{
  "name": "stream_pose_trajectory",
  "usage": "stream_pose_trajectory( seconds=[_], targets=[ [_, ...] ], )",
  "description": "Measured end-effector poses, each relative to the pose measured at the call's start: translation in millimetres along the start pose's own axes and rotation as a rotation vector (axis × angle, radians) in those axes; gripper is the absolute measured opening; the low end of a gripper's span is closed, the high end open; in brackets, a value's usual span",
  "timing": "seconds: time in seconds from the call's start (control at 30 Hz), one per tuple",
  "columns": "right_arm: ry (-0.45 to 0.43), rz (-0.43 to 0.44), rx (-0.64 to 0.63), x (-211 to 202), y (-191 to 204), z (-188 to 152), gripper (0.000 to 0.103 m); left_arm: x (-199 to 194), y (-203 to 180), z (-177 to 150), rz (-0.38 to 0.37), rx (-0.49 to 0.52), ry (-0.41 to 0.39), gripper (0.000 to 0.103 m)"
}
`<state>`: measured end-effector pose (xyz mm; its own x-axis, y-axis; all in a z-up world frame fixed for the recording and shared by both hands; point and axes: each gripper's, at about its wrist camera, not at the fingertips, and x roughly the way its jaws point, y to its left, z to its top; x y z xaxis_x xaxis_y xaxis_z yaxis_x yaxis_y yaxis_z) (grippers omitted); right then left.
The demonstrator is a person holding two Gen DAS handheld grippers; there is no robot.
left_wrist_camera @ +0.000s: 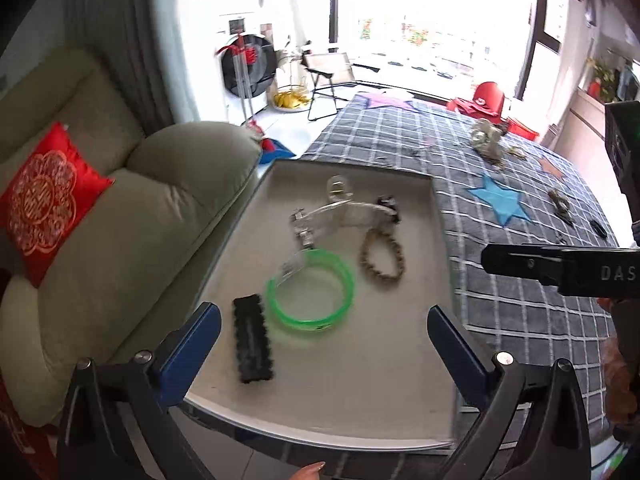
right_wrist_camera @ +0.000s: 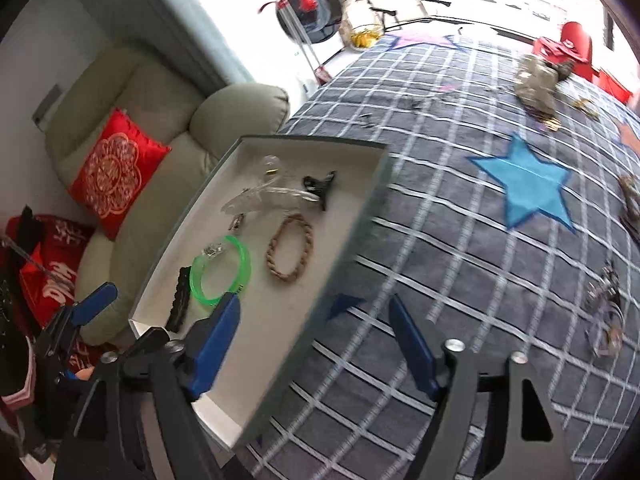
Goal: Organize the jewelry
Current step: 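Move both tools back over the bed toward the keychain and beaded hair ties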
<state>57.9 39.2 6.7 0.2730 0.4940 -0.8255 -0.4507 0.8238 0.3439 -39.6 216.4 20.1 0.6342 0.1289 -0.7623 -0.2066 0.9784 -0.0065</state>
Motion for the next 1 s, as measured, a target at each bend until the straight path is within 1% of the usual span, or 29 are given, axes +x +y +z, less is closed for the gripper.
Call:
stream_pose_trajectory(
  seconds=[0.1, 0.13, 0.2, 0.27, 0.37, 0.5, 0.6, 0.73, 0.9, 0.93, 0.97, 1.0],
  targets=[
    [-0.027, -0.016, 0.039, -17, -23, -9, 0.083, -5, -24, 4, -0.021, 0.042, -0.002, 0.103],
    [-0.033, -0.023, 0.051, -22, -30, -12, 0.085, -6, -30, 5, -0.025, 0.051, -0.001, 0.103],
    [-0.049, -0.046, 0.085, -34, -52, -19, 0.085, -7, -47, 8, -0.04, 0.071, 0.007, 0.103],
    [-0.063, -0.075, 0.113, -44, -70, -25, 0.085, -5, -64, 9, -0.056, 0.089, 0.014, 0.103],
    [-0.085, -0.123, 0.182, -62, -109, -38, 0.085, -1, -89, 11, -0.079, 0.12, 0.031, 0.103],
    [-0.103, -0.207, 0.256, -78, -155, -54, 0.085, 7, -118, 13, -0.145, 0.144, 0.067, 0.103],
    [-0.103, -0.249, 0.299, -83, -181, -63, 0.085, 12, -140, 14, -0.181, 0.161, 0.085, 0.103],
    [-0.101, -0.293, 0.309, -84, -197, -69, 0.085, 22, -164, 14, -0.195, 0.179, 0.108, 0.103],
    [-0.106, -0.332, 0.295, -75, -207, -66, 0.085, 35, -177, 15, -0.185, 0.178, 0.127, 0.103],
    [-0.103, -0.335, 0.293, -71, -208, -64, 0.081, 38, -178, 16, -0.181, 0.176, 0.13, 0.103],
    [-0.097, -0.337, 0.289, -67, -209, -62, 0.075, 41, -178, 16, -0.175, 0.173, 0.134, 0.103],
    [-0.092, -0.341, 0.285, -63, -209, -60, 0.072, 44, -179, 17, -0.171, 0.171, 0.137, 0.103]
  ],
)
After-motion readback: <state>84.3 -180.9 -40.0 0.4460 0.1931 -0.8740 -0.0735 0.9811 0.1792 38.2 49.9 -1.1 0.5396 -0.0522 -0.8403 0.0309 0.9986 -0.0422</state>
